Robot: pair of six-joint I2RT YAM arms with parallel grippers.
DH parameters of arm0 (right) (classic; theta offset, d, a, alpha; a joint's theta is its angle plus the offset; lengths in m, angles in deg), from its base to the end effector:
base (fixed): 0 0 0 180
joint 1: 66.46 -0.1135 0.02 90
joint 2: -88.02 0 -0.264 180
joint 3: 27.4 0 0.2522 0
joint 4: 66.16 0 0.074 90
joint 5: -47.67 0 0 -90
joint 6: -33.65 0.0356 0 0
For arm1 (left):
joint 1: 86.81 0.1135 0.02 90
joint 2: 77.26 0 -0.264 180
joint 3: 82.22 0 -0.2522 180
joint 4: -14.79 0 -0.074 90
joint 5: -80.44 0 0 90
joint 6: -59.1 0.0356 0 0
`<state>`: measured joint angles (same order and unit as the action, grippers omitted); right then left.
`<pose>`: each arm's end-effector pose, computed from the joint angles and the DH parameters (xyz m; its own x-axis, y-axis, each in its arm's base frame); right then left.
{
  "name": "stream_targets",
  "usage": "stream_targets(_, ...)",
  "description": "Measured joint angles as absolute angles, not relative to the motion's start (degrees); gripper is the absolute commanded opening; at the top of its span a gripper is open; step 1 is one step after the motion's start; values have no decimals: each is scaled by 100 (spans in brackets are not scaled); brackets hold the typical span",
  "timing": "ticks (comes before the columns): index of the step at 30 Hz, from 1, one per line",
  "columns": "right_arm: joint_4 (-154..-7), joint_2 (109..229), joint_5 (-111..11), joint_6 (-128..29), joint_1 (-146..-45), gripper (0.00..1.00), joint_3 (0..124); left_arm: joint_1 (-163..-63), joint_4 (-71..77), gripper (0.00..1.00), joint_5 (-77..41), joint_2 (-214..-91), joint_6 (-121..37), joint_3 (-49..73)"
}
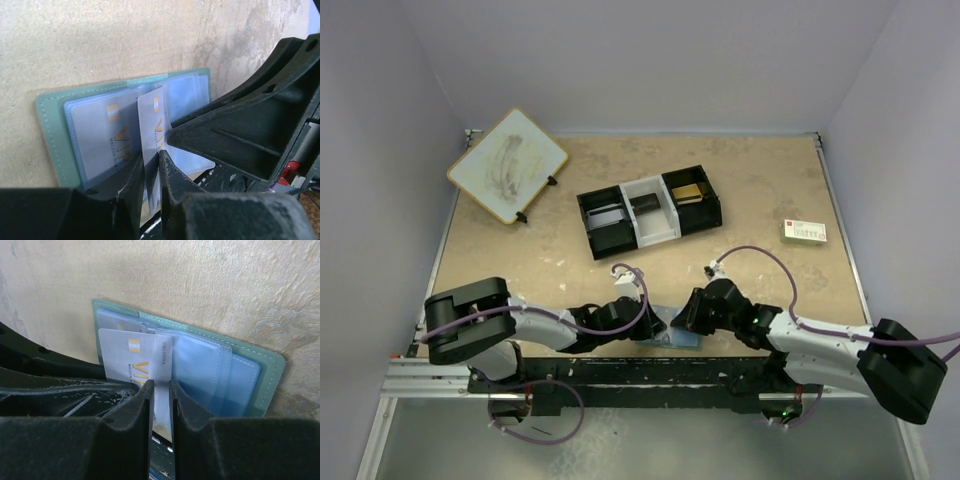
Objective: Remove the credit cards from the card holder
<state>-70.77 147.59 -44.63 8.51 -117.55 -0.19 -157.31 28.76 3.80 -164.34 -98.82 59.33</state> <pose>0.1163 0.1463 0.1403 -0.8826 0.3467 -0.3176 0.0031 0.6797 0.7335 0.0954 -0.2448 0.1261 -0.8624 -0.2655 -0.4310 0.1450 0.6862 -0.7128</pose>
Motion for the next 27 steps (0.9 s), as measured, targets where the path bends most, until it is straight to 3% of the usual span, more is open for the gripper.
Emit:
stream_targets(5,-6935,14632,-4481,956,-11749,21,-172,-15733,3004,17,260,-16627,-9880,5831)
stream_targets(19,-7042,14425,-4479,1043,-11749,22,-244,-15733,2790,0,378,-16428,-9891,5818)
stream_targets(27,-7064,14398,-4459,1024,-11751,27,-231,-15733,2423,0,691,-16021,-9875,5861)
